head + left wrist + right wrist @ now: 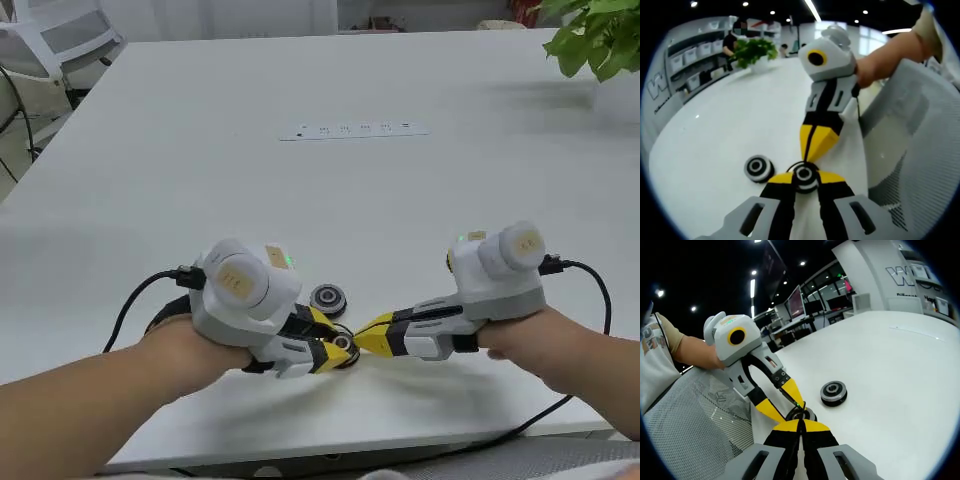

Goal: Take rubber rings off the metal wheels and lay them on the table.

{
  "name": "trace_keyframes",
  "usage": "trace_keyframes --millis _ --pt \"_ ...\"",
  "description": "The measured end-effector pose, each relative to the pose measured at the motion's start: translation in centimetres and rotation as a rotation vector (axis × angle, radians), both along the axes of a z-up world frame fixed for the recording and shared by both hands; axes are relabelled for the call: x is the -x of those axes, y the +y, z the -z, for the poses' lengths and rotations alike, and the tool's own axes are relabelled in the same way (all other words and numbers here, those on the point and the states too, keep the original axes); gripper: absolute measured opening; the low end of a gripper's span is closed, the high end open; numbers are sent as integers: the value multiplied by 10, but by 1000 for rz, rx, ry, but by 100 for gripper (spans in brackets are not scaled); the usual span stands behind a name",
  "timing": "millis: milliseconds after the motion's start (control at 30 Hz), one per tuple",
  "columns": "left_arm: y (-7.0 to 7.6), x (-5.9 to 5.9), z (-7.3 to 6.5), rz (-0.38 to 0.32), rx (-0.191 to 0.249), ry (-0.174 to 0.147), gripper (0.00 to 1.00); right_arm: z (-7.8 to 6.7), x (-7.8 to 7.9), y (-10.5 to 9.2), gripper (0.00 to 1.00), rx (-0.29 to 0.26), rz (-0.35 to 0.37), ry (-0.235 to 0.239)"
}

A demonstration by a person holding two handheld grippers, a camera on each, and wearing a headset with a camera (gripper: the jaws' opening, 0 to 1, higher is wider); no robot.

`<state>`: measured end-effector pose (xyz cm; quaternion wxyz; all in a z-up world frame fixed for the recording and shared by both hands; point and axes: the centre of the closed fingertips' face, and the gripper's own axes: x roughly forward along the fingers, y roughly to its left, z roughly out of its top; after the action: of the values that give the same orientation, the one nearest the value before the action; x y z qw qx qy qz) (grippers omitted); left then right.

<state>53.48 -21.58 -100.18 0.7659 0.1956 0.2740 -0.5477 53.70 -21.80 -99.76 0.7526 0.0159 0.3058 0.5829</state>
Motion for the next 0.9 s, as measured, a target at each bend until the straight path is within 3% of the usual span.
trace_keyframes --millis 200,400,900 --pt "1 3 -1 12 0 11 23 -1 -1 0 0 -5 1 -4" --pt "0 8 -1 38 -13 1 29 -3 0 0 0 -11 3 -4" --pt "6 10 -25 25 36 -11 39 -10 1 2 0 -28 4 -5"
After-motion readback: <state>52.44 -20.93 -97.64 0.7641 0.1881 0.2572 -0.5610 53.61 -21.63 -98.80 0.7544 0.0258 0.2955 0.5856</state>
